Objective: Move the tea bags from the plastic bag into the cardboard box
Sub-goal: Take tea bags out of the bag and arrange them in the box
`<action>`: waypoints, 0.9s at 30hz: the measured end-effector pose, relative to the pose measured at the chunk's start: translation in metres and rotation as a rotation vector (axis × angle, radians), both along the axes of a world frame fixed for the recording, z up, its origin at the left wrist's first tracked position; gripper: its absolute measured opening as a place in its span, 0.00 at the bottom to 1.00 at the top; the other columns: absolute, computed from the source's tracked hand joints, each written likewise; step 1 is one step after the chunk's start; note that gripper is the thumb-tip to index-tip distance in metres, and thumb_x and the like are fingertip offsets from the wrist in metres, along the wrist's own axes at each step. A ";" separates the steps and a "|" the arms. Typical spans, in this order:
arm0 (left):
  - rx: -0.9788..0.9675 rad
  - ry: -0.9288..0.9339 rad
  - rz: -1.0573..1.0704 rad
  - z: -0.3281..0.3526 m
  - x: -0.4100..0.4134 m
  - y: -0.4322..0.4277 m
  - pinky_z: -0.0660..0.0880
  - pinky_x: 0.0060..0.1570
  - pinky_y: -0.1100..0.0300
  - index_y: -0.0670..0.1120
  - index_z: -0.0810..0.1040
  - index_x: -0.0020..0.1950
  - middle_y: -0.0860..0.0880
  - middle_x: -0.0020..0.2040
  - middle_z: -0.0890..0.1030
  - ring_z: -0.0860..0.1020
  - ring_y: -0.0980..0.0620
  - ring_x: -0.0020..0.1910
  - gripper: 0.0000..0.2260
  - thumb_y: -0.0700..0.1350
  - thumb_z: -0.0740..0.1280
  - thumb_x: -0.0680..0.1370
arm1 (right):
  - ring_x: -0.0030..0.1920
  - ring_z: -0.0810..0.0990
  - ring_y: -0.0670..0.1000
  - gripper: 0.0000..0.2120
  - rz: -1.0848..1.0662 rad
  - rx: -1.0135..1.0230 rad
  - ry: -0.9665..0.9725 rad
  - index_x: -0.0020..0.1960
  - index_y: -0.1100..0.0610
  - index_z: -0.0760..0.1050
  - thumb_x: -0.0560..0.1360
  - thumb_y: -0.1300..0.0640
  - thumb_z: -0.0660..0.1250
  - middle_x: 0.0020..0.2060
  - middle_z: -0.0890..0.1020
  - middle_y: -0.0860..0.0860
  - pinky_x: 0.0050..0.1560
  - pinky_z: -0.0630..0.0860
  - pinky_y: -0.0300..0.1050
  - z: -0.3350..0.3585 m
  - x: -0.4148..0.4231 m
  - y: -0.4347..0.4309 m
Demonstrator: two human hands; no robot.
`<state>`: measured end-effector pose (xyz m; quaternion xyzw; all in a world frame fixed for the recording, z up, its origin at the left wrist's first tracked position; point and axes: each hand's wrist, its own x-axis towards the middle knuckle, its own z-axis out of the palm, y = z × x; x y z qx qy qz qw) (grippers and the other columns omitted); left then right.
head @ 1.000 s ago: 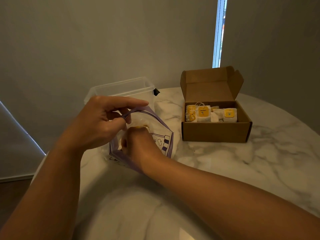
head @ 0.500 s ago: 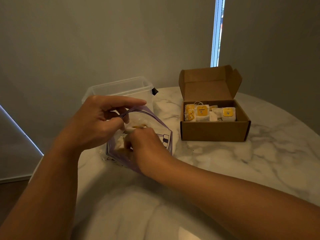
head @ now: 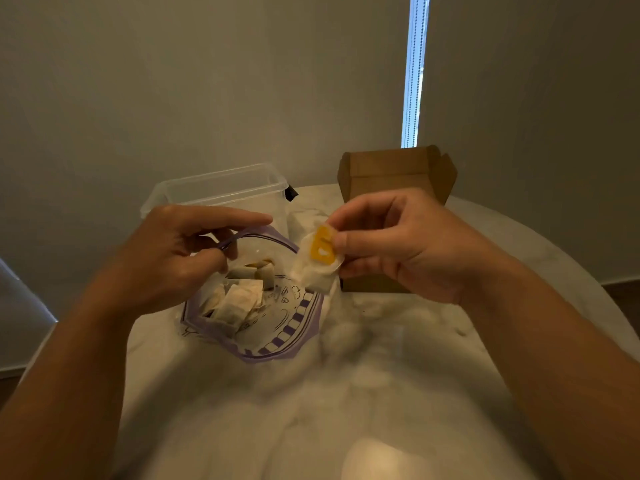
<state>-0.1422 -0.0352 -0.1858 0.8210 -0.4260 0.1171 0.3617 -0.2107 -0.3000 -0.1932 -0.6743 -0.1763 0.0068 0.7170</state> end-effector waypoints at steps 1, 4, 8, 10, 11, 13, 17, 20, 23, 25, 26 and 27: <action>-0.001 -0.003 0.000 0.000 0.000 0.000 0.79 0.39 0.62 0.64 0.77 0.61 0.59 0.45 0.82 0.80 0.51 0.43 0.27 0.40 0.62 0.68 | 0.43 0.84 0.54 0.10 -0.037 0.041 -0.018 0.47 0.63 0.81 0.66 0.64 0.72 0.41 0.85 0.57 0.43 0.82 0.49 0.003 0.003 -0.010; -0.001 0.004 -0.008 0.000 0.002 0.000 0.79 0.39 0.57 0.65 0.79 0.61 0.53 0.45 0.83 0.80 0.49 0.43 0.25 0.47 0.60 0.66 | 0.45 0.85 0.55 0.11 -0.213 0.032 -0.073 0.48 0.62 0.81 0.66 0.63 0.72 0.43 0.85 0.57 0.44 0.81 0.49 0.011 0.014 -0.045; 0.004 0.007 -0.025 -0.001 0.002 -0.001 0.80 0.39 0.55 0.65 0.79 0.60 0.51 0.44 0.82 0.80 0.48 0.42 0.26 0.49 0.59 0.65 | 0.49 0.85 0.52 0.07 -0.547 -0.235 -0.122 0.48 0.57 0.82 0.69 0.61 0.73 0.46 0.85 0.53 0.45 0.82 0.46 0.013 0.038 -0.083; -0.014 0.014 -0.049 0.000 0.001 -0.001 0.80 0.39 0.56 0.66 0.79 0.59 0.49 0.44 0.82 0.80 0.48 0.42 0.25 0.49 0.59 0.65 | 0.46 0.84 0.50 0.05 -0.697 -0.438 -0.119 0.45 0.53 0.82 0.71 0.62 0.73 0.44 0.84 0.51 0.41 0.81 0.42 0.006 0.050 -0.094; -0.020 0.015 -0.057 0.000 0.001 -0.001 0.80 0.39 0.56 0.67 0.79 0.59 0.49 0.45 0.82 0.80 0.48 0.42 0.25 0.49 0.59 0.65 | 0.43 0.84 0.49 0.06 -0.736 -0.528 -0.105 0.44 0.52 0.82 0.71 0.62 0.74 0.43 0.84 0.50 0.40 0.82 0.42 0.002 0.054 -0.098; -0.025 0.015 -0.071 0.001 0.001 0.000 0.80 0.38 0.56 0.67 0.79 0.59 0.49 0.44 0.82 0.80 0.49 0.41 0.25 0.48 0.59 0.66 | 0.39 0.84 0.48 0.05 -0.733 -0.690 -0.078 0.45 0.52 0.82 0.71 0.61 0.74 0.40 0.84 0.49 0.40 0.82 0.44 -0.006 0.059 -0.102; -0.028 0.041 -0.105 0.002 0.001 0.002 0.80 0.37 0.57 0.63 0.79 0.60 0.53 0.45 0.83 0.79 0.48 0.41 0.25 0.46 0.60 0.66 | 0.38 0.81 0.44 0.06 -0.686 -0.973 -0.110 0.47 0.52 0.83 0.72 0.60 0.75 0.39 0.82 0.46 0.36 0.76 0.39 -0.017 0.065 -0.103; -0.034 0.058 -0.117 0.004 0.000 0.004 0.79 0.37 0.59 0.60 0.79 0.61 0.55 0.47 0.83 0.79 0.47 0.42 0.25 0.44 0.60 0.66 | 0.40 0.77 0.43 0.08 -0.702 -1.129 -0.134 0.48 0.53 0.83 0.71 0.62 0.74 0.42 0.83 0.49 0.35 0.69 0.35 -0.020 0.069 -0.105; -0.029 0.055 -0.104 0.005 -0.001 0.005 0.79 0.38 0.59 0.59 0.79 0.62 0.54 0.49 0.83 0.79 0.46 0.43 0.26 0.38 0.61 0.68 | 0.43 0.77 0.49 0.10 -0.761 -1.206 -0.133 0.52 0.56 0.83 0.71 0.63 0.74 0.47 0.83 0.53 0.43 0.71 0.42 -0.024 0.071 -0.107; -0.033 0.054 -0.091 0.005 -0.002 0.006 0.80 0.39 0.58 0.58 0.79 0.61 0.56 0.49 0.83 0.79 0.46 0.42 0.28 0.33 0.60 0.68 | 0.44 0.76 0.49 0.11 -0.811 -1.188 -0.174 0.54 0.57 0.83 0.72 0.63 0.74 0.49 0.83 0.55 0.45 0.71 0.44 -0.023 0.068 -0.104; -0.032 0.053 -0.090 0.004 -0.002 0.006 0.80 0.39 0.58 0.57 0.79 0.61 0.56 0.49 0.83 0.79 0.46 0.43 0.28 0.33 0.60 0.68 | 0.44 0.76 0.49 0.11 -0.839 -1.161 -0.214 0.54 0.57 0.83 0.72 0.62 0.74 0.48 0.84 0.55 0.46 0.70 0.44 -0.021 0.064 -0.102; -0.032 0.054 -0.090 0.004 -0.002 0.005 0.80 0.39 0.58 0.57 0.79 0.62 0.54 0.50 0.84 0.79 0.45 0.43 0.27 0.35 0.61 0.68 | 0.43 0.76 0.49 0.10 -0.864 -1.120 -0.255 0.53 0.57 0.83 0.72 0.62 0.74 0.46 0.84 0.54 0.46 0.70 0.42 -0.017 0.059 -0.099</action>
